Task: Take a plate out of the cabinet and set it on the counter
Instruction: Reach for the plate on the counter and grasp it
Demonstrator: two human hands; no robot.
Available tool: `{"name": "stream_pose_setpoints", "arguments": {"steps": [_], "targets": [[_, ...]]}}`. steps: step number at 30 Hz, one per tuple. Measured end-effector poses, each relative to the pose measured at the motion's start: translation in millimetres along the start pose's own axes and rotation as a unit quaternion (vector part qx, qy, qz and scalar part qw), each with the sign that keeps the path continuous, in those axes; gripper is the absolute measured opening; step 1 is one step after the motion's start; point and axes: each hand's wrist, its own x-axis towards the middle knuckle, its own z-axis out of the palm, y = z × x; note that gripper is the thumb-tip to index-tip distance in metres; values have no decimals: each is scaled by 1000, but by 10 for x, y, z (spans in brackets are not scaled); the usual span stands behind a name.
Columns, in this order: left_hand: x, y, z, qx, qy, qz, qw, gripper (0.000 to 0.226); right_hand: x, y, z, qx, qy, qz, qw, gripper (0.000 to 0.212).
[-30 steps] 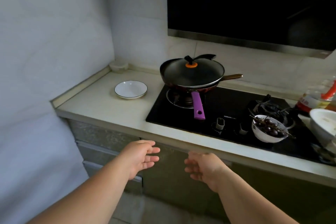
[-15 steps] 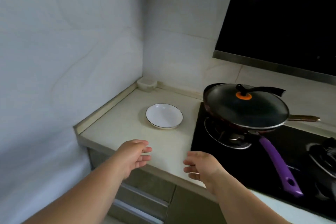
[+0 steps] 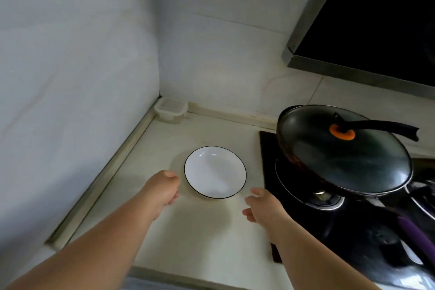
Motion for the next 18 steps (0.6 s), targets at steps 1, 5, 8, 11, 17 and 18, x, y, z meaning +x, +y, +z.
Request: {"name": "stream_pose_setpoints", "arguments": {"steps": [1, 5, 8, 11, 17, 18], "targets": [[77, 7, 37, 2, 5, -5, 1000, 27, 81, -24, -5, -2, 4, 2, 1000, 42], [294, -33, 168, 30, -4, -23, 999, 21, 411, -73, -9, -12, 1, -8, 1000, 41], [453, -23, 258, 68, -29, -28, 997, 18, 642, -119, 7, -28, -3, -3, 1000, 41], [577, 15, 325, 98, -49, -31, 993, 29, 796, -154, 86, -76, -12, -17, 997, 36], [802, 58, 403, 114, -28, -40, 992, 28, 1051, -212, 153, -168, -16, -38, 985, 38], [841, 78, 401, 116, -25, -38, 992, 27, 1085, -234, 165, -167, -15, -43, 985, 38]]}}
